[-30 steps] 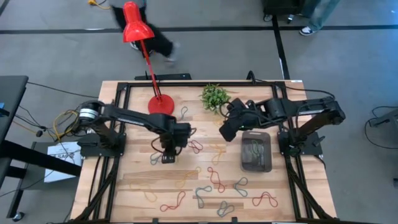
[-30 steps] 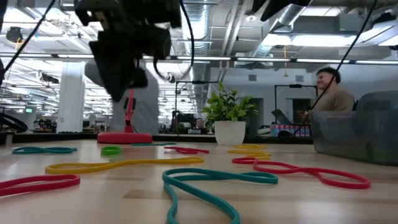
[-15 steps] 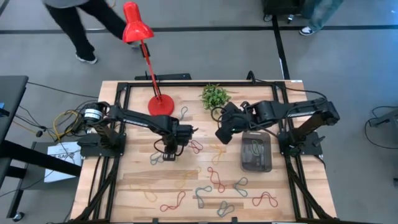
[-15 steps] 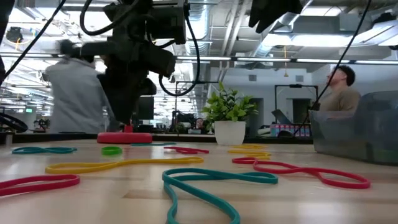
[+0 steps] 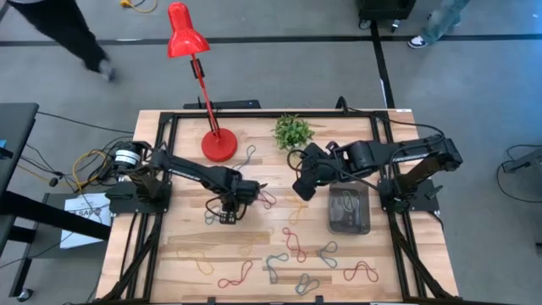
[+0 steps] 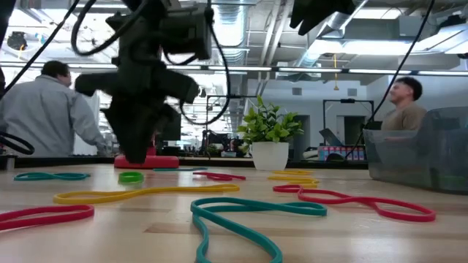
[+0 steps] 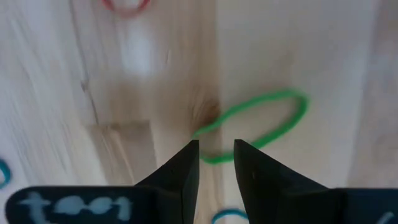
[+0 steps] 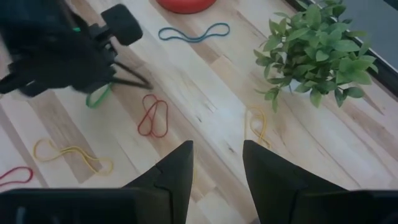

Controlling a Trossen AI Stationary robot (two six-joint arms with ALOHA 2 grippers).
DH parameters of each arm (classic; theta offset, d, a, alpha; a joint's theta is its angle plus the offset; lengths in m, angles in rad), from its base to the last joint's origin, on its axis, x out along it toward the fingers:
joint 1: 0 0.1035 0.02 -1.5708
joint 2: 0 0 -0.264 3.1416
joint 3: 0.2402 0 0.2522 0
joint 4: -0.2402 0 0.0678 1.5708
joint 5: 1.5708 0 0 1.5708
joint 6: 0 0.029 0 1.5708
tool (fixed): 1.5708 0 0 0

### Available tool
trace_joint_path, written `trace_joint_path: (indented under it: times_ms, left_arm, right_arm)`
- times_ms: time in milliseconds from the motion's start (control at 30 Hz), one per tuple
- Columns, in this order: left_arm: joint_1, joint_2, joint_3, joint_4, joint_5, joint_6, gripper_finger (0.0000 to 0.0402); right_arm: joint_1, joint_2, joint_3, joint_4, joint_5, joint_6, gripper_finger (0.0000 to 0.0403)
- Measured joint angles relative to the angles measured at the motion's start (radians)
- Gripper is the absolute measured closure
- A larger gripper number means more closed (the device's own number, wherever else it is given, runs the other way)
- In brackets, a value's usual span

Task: Pick and place items into bin
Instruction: Put the green rubber band into the black bin

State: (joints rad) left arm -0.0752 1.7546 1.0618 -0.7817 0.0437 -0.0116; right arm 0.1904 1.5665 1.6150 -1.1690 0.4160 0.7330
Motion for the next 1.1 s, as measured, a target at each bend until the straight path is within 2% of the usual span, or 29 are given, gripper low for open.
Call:
trace_joint_path:
  times_ms: [233,667,767,967,1100]
  left_arm:
    - [0.003,-0.001,-0.066,0.041,-0.017,-0.01,0.0313]
    - [0.005,-0.002,-0.071,0.086,-0.022,-0.021,0.0314]
    - [0.005,-0.002,-0.071,0.102,-0.022,0.009,0.0329]
    - [0.007,-0.001,-0.071,0.129,-0.018,0.03,0.0394]
    - [0.008,-0.007,-0.043,0.126,-0.011,0.03,0.0397]
  right_arm:
    - [-0.001,0.0,0.0,0.001,0.0,0.001,0.0269]
    - [-0.003,0.0,0.0,0.008,0.0,0.002,0.027]
    - [-0.003,0.0,0.0,0.021,0.0,0.001,0.027]
    - [-0.003,0.0,0.0,0.096,-0.042,-0.056,0.0276]
    - [-0.005,0.0,0.0,0.118,-0.048,-0.022,0.0284]
